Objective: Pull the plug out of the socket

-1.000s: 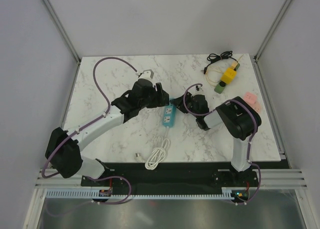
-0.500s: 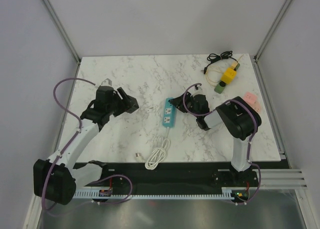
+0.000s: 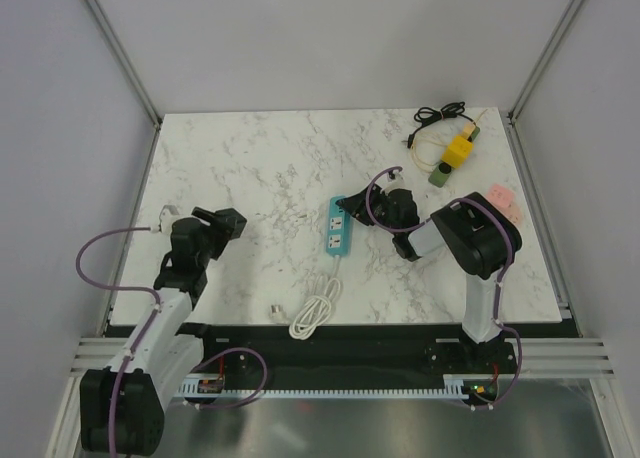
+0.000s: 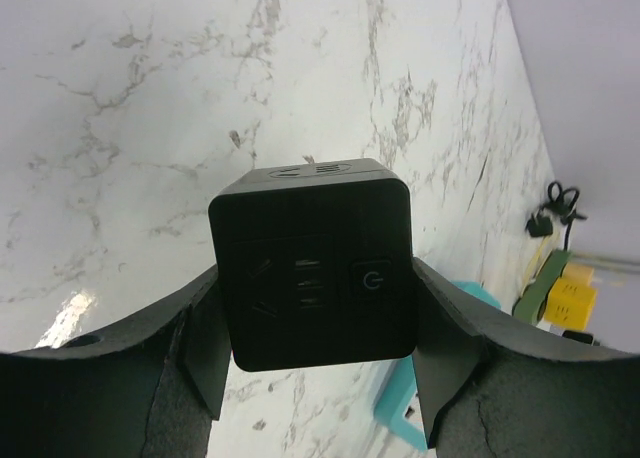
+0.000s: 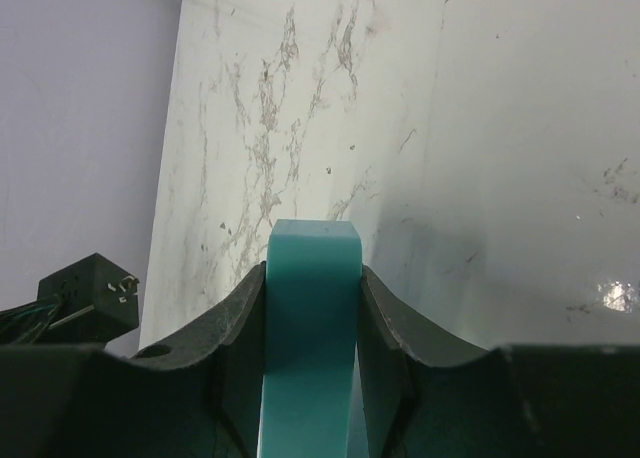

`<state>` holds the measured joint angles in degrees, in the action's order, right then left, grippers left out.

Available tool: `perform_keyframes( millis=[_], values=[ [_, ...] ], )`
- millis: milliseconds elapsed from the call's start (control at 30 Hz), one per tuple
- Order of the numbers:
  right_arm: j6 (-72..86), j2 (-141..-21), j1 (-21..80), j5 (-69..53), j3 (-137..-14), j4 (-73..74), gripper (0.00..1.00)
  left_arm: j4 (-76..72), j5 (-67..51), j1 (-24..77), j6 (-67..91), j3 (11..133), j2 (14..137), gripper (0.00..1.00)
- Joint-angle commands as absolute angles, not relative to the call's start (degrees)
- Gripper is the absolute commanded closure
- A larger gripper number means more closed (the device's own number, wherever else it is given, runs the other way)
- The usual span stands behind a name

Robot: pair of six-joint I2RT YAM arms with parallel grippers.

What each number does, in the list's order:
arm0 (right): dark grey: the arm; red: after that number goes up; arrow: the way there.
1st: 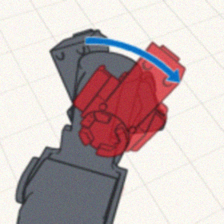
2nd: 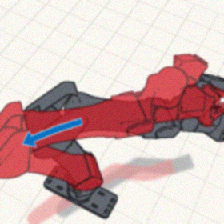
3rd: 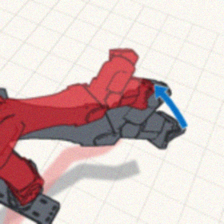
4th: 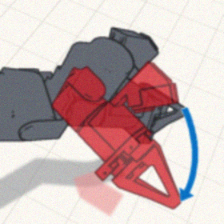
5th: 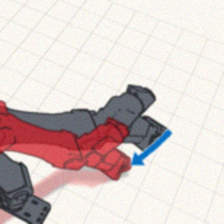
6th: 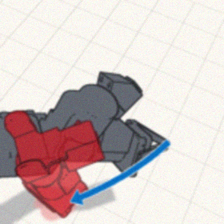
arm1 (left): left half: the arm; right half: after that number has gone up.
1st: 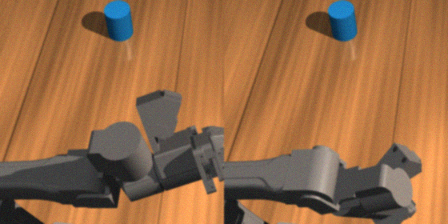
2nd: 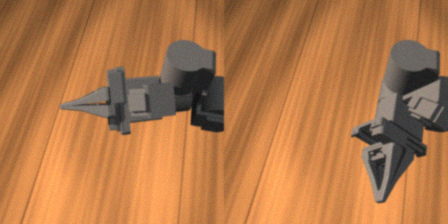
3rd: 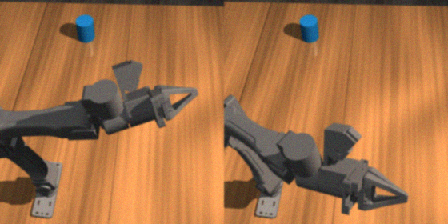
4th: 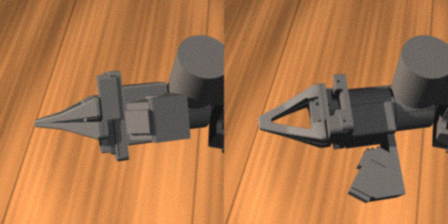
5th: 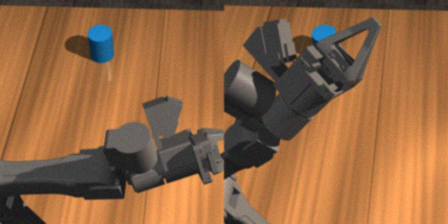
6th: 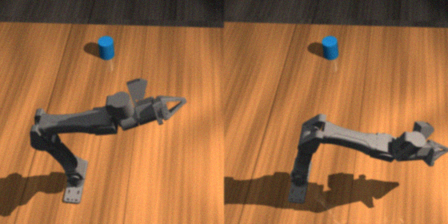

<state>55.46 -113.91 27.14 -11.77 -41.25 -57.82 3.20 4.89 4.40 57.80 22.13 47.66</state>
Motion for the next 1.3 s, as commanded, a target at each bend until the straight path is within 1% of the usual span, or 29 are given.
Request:
perform_keyframes(
  millis=[0, 33, 167, 367, 433, 567, 667, 767, 867, 900, 933, 1000, 1133, 1233, 1267],
  values=[
    [50.89, -115.58, 27.16, -12.57, -41.04, -57.92, 1.00, -11.67, 9.13, 2.73, 66.43, 18.73, 47.37, 0.98],
    [50.89, -115.58, 27.07, -12.66, -41.04, -58.01, 1.00, -14.47, 9.92, 2.29, 68.19, 17.24, 47.55, 0.98],
    [50.89, -115.75, 27.07, -12.83, -41.22, -58.01, 1.00, -17.58, 12.30, 0.71, 71.45, 15.73, 49.39, 0.98],
    [50.98, -116.28, 27.07, -13.18, -41.66, -57.92, 1.00, -20.56, 9.06, -3.69, 73.91, 15.56, 56.68, 0.88],
    [50.98, -116.37, 27.16, -13.27, -41.75, -58.01, 1.00, -25.21, 8.09, -5.17, 75.14, 14.25, 59.74, 0.86],
    [50.98, -116.46, 27.07, -13.45, -41.84, -58.01, 1.00, -33.21, 4.40, -6.68, 73.13, 14.06, 65.38, 0.86],
    [50.98, -116.54, 27.07, -13.54, -41.84, -58.10, 1.00, -36.29, 4.39, -6.68, 69.09, 14.68, 67.50, 0.85],
    [51.06, -116.63, 27.07, -13.62, -41.84, -58.18, 1.00, -39.63, 4.92, -6.77, 66.63, 13.19, 68.38, 0.80],
    [51.15, -116.81, 27.07, -13.62, -41.92, -58.18, 1.00, -41.57, 5.01, -6.77, 65.74, 11.43, 68.73, 0.62],
    [51.24, -116.81, 27.07, -13.71, -42.01, -58.27, 1.00, -41.14, 5.10, -6.85, 65.83, 11.25, 69.34, 0.52],
    [51.24, -116.89, 27.07, -13.71, -42.01, -58.27, 1.00, -40.78, 5.10, -6.86, 66.09, 11.25, 69.69, 0.49],
    [51.24, -116.89, 27.07, -13.89, -41.92, -58.27, 1.00, -40.78, 4.75, -7.03, 66.27, 11.08, 70.84, 0.45],
    [51.15, -116.81, 27.16, -13.89, -41.92, -58.45, 1.00, -42.10, 4.31, -7.03, 66.62, 10.72, 72.16, 0.43],
    [51.24, -116.81, 27.07, -13.89, -41.92, -58.45, 1.00, -41.84, 3.87, -7.03, 66.53, 10.81, 72.25, 0.34],
    [51.24, -116.89, 27.07, -13.97, -41.92, -58.36, 1.00, -41.14, 3.69, -7.03, 66.53, 10.81, 72.07, 0.29]
  ],
)
